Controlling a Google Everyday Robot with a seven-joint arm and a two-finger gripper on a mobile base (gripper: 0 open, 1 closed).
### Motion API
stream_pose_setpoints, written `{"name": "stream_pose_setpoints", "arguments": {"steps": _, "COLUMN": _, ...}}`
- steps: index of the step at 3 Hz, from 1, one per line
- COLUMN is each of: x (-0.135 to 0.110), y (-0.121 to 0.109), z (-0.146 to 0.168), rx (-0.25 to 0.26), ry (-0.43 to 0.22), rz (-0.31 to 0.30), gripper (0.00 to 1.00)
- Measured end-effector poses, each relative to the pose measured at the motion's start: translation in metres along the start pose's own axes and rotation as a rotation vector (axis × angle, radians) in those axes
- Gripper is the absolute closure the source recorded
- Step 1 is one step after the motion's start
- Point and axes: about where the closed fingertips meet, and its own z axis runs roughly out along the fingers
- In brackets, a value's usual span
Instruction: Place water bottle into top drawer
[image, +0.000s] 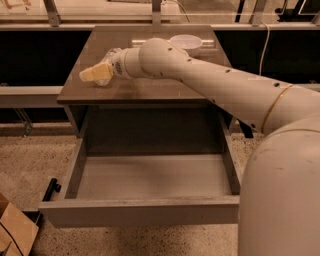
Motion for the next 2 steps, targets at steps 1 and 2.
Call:
{"name": "stream_pose_setpoints", "arguments": {"steps": 1, "x": 0.000, "y": -0.006, "z": 0.021, "rx": -0.004, "ry": -0.027, "rz": 0.016, "gripper": 0.00}}
{"name": "stream_pose_setpoints", "arguments": {"steps": 2, "x": 0.001, "y": -0.011, "z": 0.050, "rx": -0.022, "ry": -0.038, "rz": 0.018, "gripper": 0.00}}
